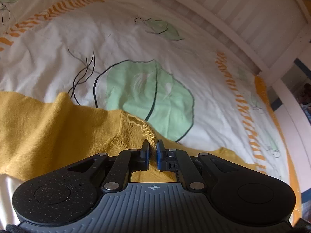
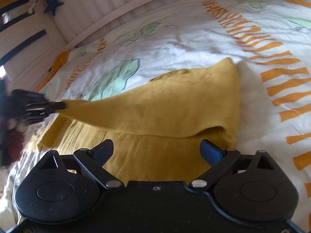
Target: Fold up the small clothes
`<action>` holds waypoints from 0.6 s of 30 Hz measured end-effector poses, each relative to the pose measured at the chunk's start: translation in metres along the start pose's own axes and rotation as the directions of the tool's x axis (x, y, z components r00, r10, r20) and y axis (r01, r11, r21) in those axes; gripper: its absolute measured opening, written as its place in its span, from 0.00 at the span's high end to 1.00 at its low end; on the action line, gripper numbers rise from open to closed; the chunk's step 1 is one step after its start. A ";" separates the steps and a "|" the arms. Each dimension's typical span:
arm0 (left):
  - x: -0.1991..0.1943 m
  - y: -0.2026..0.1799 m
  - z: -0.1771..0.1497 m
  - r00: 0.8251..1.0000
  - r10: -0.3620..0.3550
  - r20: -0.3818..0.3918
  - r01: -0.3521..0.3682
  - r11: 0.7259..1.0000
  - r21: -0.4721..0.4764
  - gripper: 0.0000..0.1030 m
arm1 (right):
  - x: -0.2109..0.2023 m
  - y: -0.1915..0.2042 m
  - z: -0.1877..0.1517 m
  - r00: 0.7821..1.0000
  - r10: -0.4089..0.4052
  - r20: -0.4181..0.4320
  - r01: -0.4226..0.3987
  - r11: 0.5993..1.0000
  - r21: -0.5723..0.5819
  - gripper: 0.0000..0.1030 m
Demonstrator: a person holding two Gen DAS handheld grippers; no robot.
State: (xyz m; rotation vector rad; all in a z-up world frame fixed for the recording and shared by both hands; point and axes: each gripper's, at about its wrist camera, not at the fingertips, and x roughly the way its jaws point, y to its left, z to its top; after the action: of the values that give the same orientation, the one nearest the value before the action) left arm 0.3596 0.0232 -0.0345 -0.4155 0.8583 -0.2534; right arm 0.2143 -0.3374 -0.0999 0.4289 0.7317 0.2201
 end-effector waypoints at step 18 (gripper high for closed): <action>0.019 0.040 -0.055 0.978 0.188 -0.091 -0.169 0.968 0.185 0.90 | -0.007 -0.022 0.005 0.998 -0.059 0.002 0.058 0.989 0.133 0.07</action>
State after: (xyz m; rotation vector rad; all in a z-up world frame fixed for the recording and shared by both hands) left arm 0.3313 0.0378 -0.0969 -0.1583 0.9652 -0.1840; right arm 0.2140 -0.3609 -0.1026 0.5336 0.7546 0.1149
